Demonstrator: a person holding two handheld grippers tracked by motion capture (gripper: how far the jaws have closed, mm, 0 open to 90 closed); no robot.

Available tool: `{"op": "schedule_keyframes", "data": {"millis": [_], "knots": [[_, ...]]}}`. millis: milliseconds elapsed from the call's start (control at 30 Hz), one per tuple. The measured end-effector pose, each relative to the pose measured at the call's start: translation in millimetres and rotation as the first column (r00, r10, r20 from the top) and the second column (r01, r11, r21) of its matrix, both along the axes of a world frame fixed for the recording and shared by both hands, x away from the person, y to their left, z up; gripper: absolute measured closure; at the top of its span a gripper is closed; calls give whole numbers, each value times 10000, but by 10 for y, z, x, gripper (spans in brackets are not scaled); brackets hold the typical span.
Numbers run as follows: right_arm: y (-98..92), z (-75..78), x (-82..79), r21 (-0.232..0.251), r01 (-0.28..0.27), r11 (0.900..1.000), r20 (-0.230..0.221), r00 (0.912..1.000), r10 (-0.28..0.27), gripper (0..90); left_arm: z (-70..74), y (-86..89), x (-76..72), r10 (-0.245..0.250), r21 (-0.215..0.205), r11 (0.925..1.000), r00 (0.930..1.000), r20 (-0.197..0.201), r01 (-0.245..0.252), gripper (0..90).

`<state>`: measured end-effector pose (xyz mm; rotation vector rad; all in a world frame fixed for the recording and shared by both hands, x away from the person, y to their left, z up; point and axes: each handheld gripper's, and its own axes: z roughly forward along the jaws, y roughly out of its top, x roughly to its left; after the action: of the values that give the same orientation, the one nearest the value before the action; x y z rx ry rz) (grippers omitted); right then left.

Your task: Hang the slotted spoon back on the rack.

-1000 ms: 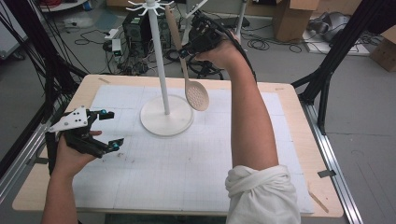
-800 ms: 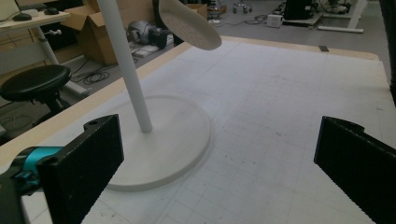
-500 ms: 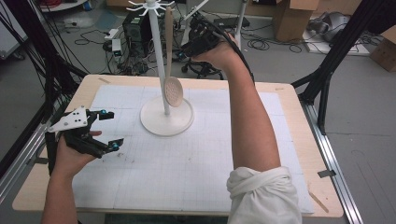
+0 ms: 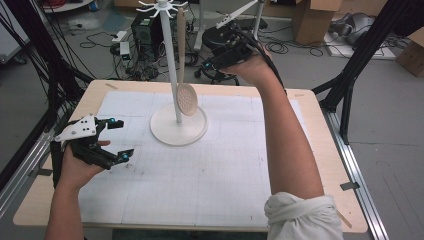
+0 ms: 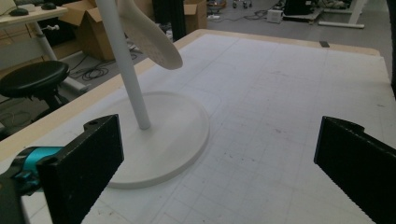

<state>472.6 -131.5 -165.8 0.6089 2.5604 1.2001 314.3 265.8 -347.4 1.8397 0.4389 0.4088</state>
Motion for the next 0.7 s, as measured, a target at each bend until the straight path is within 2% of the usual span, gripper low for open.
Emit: {"op": "schedule_keyframes", "data": {"millis": [67,367,533,600,700], "knots": [[-91,-27,-43,201,-27,9998,-146,9999,29,349,-4,-9,2,-32,26,10000,10000,-16,32,19],[-343,-98,-273,516,22,9987,217,9998,-33,296,-15,-42,8,-87,148,9999,9999,-63,88,19],[-456,-132,-425,752,-124,9971,353,9993,97,270,-14,-42,6,-90,108,9999,9999,-68,90,19],[-506,-177,-503,852,-178,9962,432,9990,142,243,-14,-42,6,-73,152,9999,9999,-75,74,19],[-581,-267,-593,998,-153,9949,311,9994,122,213,-20,-62,7,-65,175,9998,9999,-109,67,19]]}}
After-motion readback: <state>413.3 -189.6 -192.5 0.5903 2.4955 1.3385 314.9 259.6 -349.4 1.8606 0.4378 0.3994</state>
